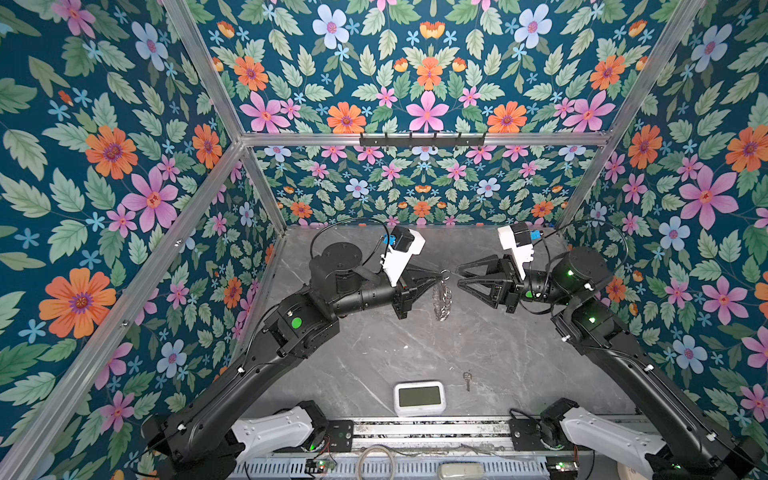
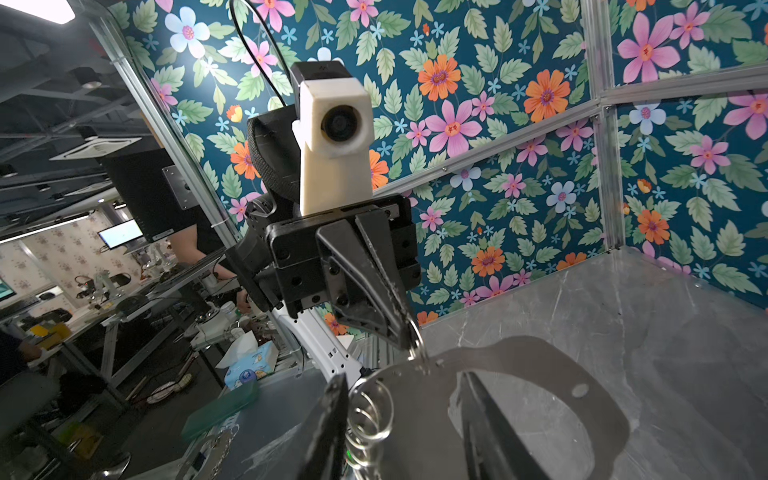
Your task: Remove the keys from the keyring
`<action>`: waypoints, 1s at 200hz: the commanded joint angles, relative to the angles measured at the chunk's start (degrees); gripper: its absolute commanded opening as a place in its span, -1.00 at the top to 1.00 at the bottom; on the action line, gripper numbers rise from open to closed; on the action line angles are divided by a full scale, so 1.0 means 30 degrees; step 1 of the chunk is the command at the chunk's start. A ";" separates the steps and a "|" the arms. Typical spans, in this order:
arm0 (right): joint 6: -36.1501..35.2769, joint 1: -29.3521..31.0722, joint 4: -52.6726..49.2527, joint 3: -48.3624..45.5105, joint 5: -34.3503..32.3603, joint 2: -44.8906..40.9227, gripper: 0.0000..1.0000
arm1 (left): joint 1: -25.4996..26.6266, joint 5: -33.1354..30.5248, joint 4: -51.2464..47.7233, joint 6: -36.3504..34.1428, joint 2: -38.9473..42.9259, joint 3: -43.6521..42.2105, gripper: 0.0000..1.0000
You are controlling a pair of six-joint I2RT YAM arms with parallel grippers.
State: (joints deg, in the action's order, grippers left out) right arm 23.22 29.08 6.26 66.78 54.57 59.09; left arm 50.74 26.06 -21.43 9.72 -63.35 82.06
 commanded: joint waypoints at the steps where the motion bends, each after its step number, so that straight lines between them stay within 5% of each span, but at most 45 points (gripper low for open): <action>1: -0.2610 -0.0024 -0.3120 0.1289 0.1343 0.0706 0.19 | 0.0016 -0.0208 -0.1043 -0.0023 -0.0293 0.0682 1.00; 61: -0.4829 -0.0050 -0.5963 0.3540 0.2701 0.2643 0.26 | 0.0020 0.0202 -0.2520 0.0198 -0.0855 0.2047 1.00; 133: -0.4324 -0.0027 -0.5581 0.3875 0.3272 0.3199 0.61 | 0.0021 0.0240 -0.2583 0.0277 -0.0983 0.2123 1.00; 168: -0.4068 -0.0040 -0.5159 0.3675 0.3217 0.3147 1.00 | 0.0020 0.0329 -0.2497 0.0444 -0.1031 0.2129 1.00; 185: -0.3344 -0.0031 -0.4031 0.3255 0.3074 0.3035 1.00 | 0.0021 0.0242 -0.2324 0.0642 -0.0981 0.2126 1.00; 200: -0.2859 -0.0054 -0.3007 0.2790 0.2883 0.2819 1.00 | 0.0020 -0.0390 -0.1852 0.0851 -0.0613 0.1691 0.53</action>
State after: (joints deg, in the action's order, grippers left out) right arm 11.92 28.86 -8.38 76.49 63.81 68.34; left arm 50.85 26.37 -30.92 10.92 -66.35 87.96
